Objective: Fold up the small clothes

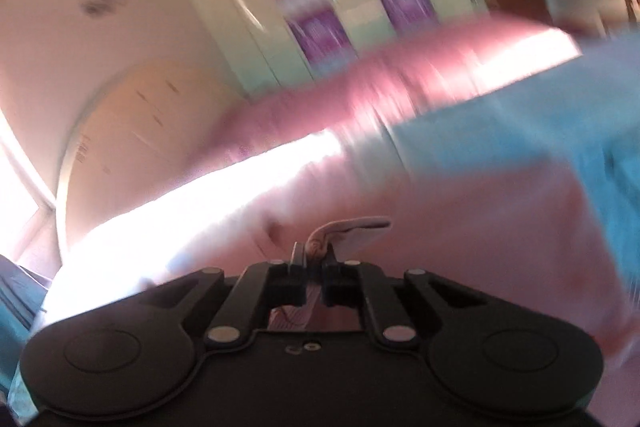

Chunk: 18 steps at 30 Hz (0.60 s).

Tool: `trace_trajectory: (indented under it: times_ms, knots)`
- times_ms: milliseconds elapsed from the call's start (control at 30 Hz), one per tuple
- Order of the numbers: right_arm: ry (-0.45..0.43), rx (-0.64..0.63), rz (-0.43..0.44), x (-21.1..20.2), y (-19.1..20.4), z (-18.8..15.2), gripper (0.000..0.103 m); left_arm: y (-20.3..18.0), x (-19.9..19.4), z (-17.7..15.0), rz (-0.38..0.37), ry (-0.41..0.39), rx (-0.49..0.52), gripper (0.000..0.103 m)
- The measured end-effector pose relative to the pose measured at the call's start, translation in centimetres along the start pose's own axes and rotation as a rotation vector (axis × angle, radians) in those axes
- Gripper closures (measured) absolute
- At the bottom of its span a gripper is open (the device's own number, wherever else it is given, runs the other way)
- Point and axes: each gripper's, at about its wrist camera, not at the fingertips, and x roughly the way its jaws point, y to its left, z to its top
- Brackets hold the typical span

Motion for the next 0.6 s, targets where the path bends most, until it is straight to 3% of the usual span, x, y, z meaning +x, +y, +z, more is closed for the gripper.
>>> trace_trajectory:
  times_ms: [67, 100, 167, 300, 467, 600]
  knots:
    - [-0.102, -0.041, 0.025, -2.2, 0.5, 0.5, 0.097, 0.0, -0.2, -0.2, -0.005, -0.001, -0.008, 0.088]
    - [-0.076, -0.057, -0.027, -1.9, -0.2, 0.0, 0.097, 0.1, -0.3, -0.3, -0.007, -0.002, -0.014, 0.088]
    - [0.065, 0.011, -0.114, 0.3, -2.9, -1.6, 0.097, 0.2, -0.5, -0.4, -0.010, -0.002, -0.017, 0.088]
    - [0.072, 0.051, -0.129, 0.6, -4.6, -3.2, 0.097, 0.1, -1.0, -0.6, -0.009, 0.005, -0.002, 0.088]
    - [0.044, 0.042, -0.139, -0.1, -5.0, -2.5, 0.097, 0.1, -1.3, -0.7, -0.010, 0.010, -0.007, 0.088]
    - [0.098, 0.043, -0.169, 0.2, -6.0, -3.8, 0.097, 0.3, -1.3, -0.7, -0.017, 0.013, -0.018, 0.088]
